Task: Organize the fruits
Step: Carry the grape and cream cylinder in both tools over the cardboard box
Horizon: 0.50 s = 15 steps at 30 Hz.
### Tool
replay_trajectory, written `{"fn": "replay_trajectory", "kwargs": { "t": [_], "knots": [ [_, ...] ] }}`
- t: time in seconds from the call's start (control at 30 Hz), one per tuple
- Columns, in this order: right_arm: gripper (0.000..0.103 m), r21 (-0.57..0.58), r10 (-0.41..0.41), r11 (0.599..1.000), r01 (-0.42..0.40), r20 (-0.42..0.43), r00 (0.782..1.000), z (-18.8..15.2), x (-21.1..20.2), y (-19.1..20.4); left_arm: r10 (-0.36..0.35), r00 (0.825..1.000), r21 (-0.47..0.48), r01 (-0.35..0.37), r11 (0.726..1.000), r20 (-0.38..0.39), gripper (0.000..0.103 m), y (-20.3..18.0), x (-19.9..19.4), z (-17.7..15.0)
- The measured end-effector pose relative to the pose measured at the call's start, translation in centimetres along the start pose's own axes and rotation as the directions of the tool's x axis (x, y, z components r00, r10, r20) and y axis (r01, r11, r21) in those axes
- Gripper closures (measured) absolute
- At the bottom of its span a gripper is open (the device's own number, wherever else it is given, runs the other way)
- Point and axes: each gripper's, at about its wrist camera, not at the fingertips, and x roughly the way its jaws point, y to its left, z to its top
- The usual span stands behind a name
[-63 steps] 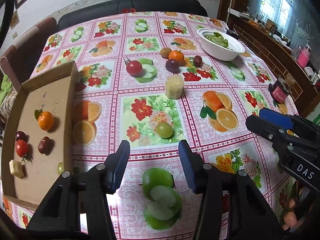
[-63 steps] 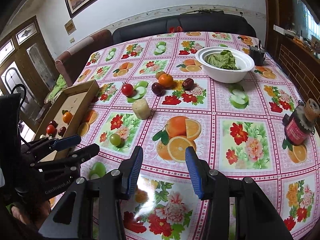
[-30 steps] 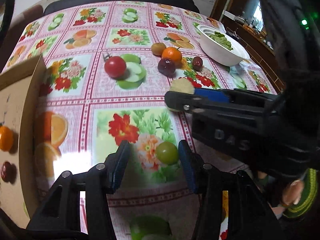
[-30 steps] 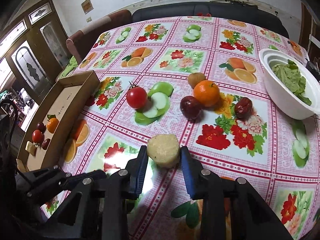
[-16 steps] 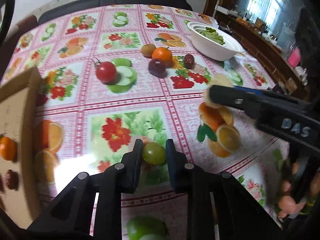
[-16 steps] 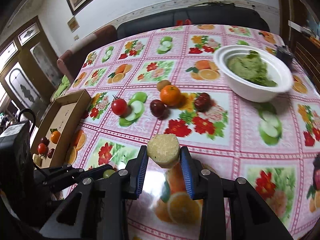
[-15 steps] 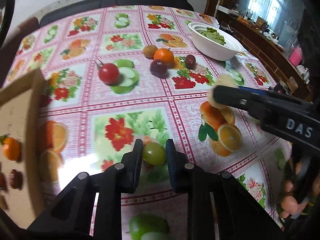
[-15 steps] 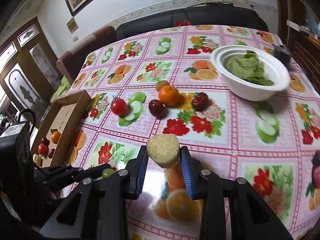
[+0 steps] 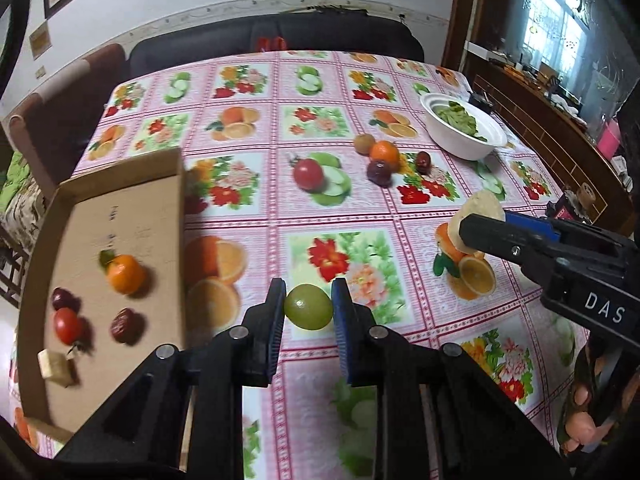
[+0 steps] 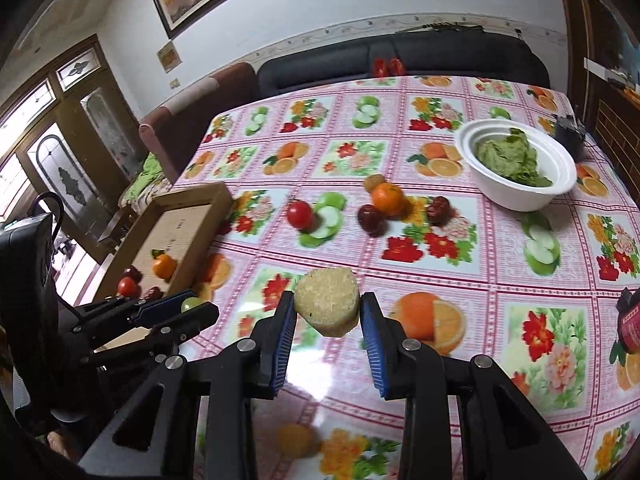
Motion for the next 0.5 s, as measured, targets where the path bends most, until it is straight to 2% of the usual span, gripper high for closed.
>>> {"fn": "replay_trajectory", "kwargs": {
  "t": [0.27, 0.5],
  "knots": [
    [0.070, -0.049, 0.018, 0.999, -0.018, 0.000, 1.000, -0.2, -0.4, 3.5, 0.053, 0.998, -0.042, -0.052, 0.998, 0.031, 0.082, 2.3, -2.1, -1.0],
    [0.070, -0.094, 0.048, 0.994, -0.049, -0.009, 0.999, -0.2, -0.1, 6.5, 0.074, 0.997, -0.094, -0.070, 0.993, 0.039, 0.082, 5.2, -3.4, -2.3]
  ]
}}
